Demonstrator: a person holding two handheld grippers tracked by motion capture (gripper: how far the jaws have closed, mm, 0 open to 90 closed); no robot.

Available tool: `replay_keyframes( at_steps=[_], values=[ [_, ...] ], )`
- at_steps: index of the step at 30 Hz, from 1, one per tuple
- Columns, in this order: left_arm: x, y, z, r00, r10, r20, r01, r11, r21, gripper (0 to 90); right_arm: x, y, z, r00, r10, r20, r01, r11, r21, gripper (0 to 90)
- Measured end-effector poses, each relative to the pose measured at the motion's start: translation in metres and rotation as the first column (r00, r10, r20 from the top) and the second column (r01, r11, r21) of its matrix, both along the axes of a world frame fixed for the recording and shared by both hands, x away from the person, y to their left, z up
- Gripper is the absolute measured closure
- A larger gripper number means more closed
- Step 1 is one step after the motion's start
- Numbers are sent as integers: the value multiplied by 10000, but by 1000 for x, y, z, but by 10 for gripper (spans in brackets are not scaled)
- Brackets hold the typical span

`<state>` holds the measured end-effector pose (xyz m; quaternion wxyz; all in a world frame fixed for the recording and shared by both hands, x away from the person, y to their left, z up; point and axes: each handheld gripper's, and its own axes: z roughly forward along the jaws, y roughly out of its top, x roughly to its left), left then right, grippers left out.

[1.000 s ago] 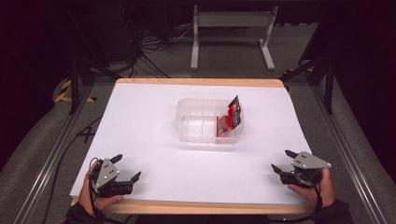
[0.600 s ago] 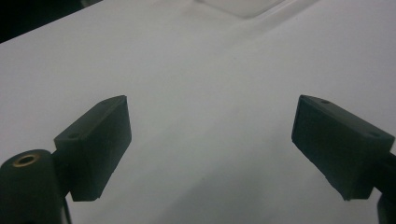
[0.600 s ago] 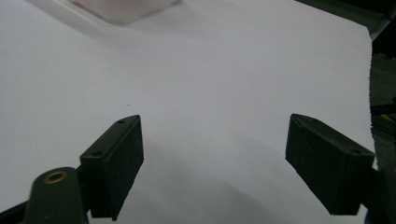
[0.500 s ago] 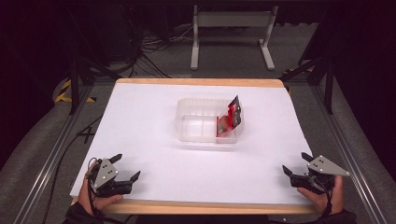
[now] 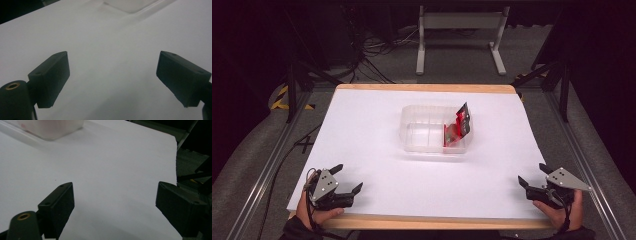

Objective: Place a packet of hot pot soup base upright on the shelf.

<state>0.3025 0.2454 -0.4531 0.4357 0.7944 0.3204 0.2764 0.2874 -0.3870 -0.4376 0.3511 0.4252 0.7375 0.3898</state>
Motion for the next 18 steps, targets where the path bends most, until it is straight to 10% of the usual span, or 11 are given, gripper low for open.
replay_keyframes(
  at_steps=[18],
  values=[
    [0,0,0,10000,-8,1,8,10000,-1,121,-1,0,2,9999,-55,92,55,10000,-40,167]
  ],
)
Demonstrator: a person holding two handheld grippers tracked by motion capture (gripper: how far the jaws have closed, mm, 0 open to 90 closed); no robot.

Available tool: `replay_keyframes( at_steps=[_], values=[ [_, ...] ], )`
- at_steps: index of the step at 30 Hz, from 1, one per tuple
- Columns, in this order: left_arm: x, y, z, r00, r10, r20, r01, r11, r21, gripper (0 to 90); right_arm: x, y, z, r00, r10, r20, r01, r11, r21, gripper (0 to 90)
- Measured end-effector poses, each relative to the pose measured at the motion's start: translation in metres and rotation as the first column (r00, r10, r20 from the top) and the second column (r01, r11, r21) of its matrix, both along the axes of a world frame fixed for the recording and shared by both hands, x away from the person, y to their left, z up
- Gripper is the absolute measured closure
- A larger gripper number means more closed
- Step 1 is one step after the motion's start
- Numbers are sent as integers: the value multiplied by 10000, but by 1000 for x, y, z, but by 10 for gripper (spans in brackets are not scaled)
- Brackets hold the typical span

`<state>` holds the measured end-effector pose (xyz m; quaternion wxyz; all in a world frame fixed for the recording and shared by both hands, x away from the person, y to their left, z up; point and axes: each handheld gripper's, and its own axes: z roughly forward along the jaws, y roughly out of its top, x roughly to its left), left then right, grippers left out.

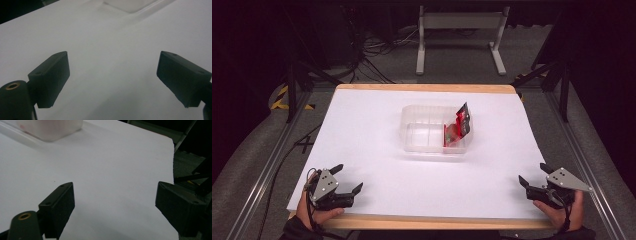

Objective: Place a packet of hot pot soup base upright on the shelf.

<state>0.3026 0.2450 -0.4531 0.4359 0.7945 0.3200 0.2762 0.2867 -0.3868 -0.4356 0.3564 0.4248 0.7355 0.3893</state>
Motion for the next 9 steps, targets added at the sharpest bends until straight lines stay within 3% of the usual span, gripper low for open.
replay_keyframes(
  at_steps=[9],
  values=[
    [0,0,0,10000,9,11,-9,10000,19,121,0,-1,1,10000,-57,74,57,10000,-6,168]
  ],
)
